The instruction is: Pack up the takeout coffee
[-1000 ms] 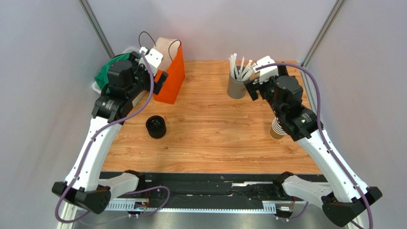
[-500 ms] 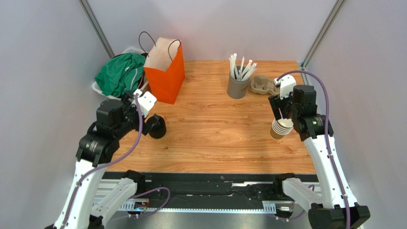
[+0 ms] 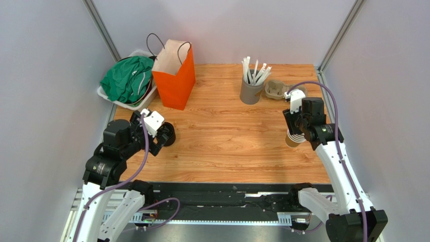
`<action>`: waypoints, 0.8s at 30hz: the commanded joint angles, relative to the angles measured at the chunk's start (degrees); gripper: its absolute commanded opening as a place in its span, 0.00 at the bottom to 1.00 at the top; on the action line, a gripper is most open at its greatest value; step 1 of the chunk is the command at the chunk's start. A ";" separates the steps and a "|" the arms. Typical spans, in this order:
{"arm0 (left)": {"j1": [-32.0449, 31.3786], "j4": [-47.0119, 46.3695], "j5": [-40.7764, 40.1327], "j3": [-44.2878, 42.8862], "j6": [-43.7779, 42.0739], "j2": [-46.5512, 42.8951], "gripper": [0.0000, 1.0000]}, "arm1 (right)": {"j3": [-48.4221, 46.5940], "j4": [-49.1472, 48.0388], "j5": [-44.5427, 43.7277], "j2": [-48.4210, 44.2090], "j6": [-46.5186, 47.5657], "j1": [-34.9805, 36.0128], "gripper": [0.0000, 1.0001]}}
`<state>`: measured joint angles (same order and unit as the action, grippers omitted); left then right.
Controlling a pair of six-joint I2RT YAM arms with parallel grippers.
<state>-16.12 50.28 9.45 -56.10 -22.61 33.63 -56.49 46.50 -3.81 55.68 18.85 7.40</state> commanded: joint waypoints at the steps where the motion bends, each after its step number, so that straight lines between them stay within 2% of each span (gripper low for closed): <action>1: 1.35 -2.47 2.85 -0.95 2.04 0.74 0.98 | -0.02 -2.03 -0.67 -0.31 -1.10 -0.28 0.44; 11: 2.41 -3.61 3.20 0.55 2.40 -0.05 0.99 | 0.94 -2.03 -1.98 2.68 -0.83 -0.28 0.41; 24: 3.64 -4.31 4.61 1.51 3.01 -1.11 0.99 | 1.03 -1.77 -2.60 4.44 -1.36 -0.28 0.29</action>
<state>-13.23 47.77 12.56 -54.78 -20.82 33.12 -55.40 46.46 -5.52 59.94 18.48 7.40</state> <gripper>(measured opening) 0.990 0.307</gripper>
